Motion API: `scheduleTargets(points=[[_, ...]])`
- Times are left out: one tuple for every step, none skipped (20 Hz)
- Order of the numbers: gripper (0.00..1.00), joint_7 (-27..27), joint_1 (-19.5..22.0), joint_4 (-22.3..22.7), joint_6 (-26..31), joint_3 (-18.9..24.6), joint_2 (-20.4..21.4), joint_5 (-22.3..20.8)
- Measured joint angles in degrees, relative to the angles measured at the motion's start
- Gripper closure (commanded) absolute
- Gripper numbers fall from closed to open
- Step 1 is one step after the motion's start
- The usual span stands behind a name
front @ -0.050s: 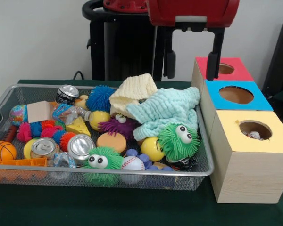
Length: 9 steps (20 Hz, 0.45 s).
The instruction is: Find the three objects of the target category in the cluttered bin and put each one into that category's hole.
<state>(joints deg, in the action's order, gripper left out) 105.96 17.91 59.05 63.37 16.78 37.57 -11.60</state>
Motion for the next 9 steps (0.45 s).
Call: scheduleTargets(points=[[0.00, 0.00, 0.00, -0.22, 0.04, 0.11, -0.13, -0.02], [0.00, 0.00, 0.01, -0.56, 0.04, 0.24, -0.34, -0.05], [0.00, 0.00, 0.02, -1.07, 0.03, 0.42, -0.67, -0.11], [0.00, 0.00, 0.02, -1.35, 0.04, 0.55, -0.90, -0.18], [0.00, 0.00, 0.03, -1.47, 0.04, 0.61, -1.00, -0.20], [0.00, 0.00, 0.04, -1.64, 0.05, 0.72, -1.16, -0.22], [0.00, 0.00, 0.04, -1.87, 0.04, 0.86, -1.39, -0.26], [0.00, 0.00, 0.05, -2.04, 0.04, 0.98, -1.55, -0.28], [0.00, 0.00, 0.09, -2.39, 0.04, 1.24, -1.90, -0.38]])
